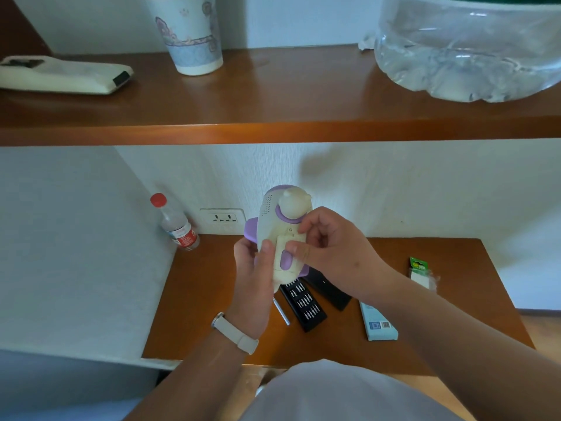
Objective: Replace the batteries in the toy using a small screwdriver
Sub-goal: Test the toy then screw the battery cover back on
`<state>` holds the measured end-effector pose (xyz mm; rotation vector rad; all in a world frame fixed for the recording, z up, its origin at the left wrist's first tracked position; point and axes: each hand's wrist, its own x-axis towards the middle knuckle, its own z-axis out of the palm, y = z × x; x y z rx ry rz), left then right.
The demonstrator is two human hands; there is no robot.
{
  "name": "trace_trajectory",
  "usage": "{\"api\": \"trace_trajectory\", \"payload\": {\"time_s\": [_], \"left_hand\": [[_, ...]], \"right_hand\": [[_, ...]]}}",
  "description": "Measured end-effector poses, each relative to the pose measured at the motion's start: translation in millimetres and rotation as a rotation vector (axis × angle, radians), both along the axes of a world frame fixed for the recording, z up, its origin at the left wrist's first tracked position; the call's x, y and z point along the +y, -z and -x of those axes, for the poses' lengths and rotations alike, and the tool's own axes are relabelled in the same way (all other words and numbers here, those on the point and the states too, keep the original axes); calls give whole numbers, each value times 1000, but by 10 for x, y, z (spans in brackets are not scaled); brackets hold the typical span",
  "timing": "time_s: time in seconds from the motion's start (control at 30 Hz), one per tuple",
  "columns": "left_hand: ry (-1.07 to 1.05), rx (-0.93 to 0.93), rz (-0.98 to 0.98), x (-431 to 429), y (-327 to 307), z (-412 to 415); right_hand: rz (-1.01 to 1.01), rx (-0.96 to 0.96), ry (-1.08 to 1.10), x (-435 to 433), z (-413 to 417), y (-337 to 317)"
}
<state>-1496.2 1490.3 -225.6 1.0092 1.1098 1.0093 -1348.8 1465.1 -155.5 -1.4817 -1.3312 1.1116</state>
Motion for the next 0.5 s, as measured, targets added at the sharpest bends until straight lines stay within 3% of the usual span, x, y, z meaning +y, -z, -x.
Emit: {"api": "trace_trajectory", "payload": {"time_s": [0.2, 0.33, 0.5], "left_hand": [[16, -15, -47, 30, 38, 23], [20, -102, -72, 72, 15, 2], [61, -197, -116, 81, -56, -36]], "right_hand": [[123, 80, 67, 7, -39, 37], [114, 20, 48, 30, -56, 97], [38, 231, -40, -12, -50, 110]]}}
